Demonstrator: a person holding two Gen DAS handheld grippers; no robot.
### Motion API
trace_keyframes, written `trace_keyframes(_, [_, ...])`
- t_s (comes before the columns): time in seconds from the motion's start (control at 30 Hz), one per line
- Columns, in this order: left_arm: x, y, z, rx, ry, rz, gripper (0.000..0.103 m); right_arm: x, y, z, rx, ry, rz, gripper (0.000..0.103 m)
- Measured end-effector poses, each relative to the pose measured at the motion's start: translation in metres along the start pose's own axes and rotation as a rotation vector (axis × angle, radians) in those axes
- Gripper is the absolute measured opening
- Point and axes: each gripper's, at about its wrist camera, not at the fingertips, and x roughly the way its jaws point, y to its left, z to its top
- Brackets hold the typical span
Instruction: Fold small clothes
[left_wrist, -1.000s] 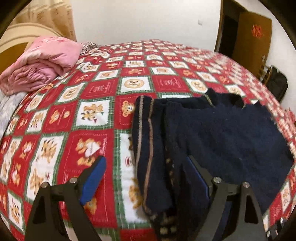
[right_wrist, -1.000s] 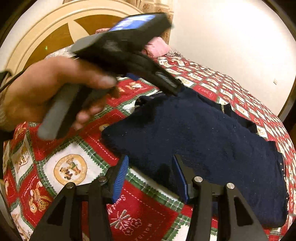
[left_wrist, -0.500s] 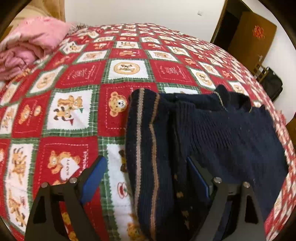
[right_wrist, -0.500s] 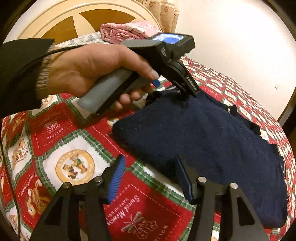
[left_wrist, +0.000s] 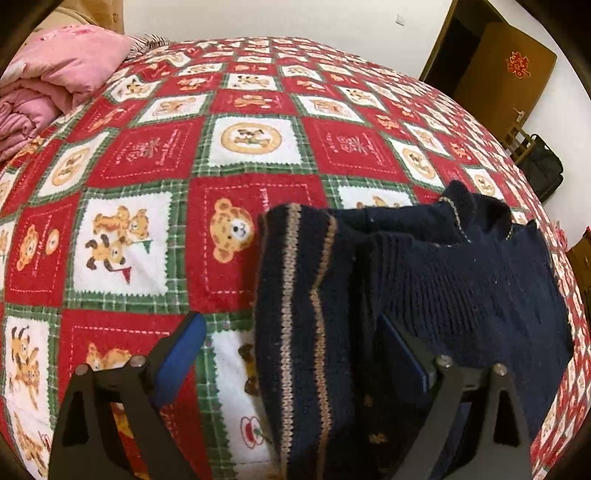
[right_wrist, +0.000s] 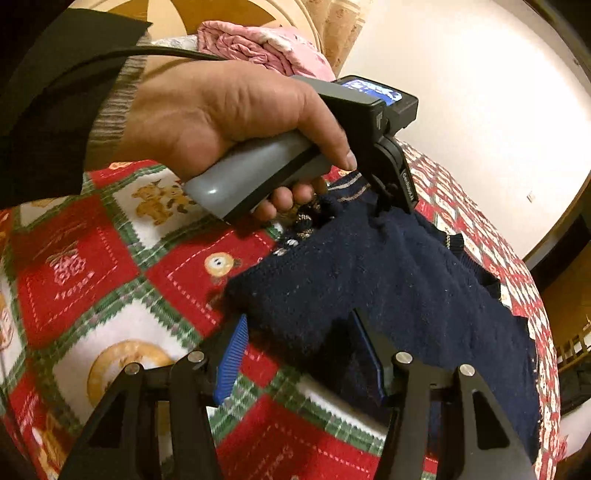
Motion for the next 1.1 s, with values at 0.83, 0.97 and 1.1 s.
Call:
trace_keyframes(0.83, [-0.002, -0.015, 0.000, 0.030, 0.035, -0.159, 0.053, 0.010, 0.006, 0.008, -0.021, -0.004, -0.052, 0.047])
trace_keyframes(0.97, [-0.011, -0.017, 0.001, 0.048, 0.001, -0.196, 0.016, 0.007, 0.011, 0.007, -0.039, -0.015, -0.046, 0.011])
trace_keyframes(1.1, [-0.019, -0.011, 0.000, 0.017, -0.009, -0.208, 0.015, -0.003, 0.005, 0.004, -0.006, -0.046, -0.021, 0.010])
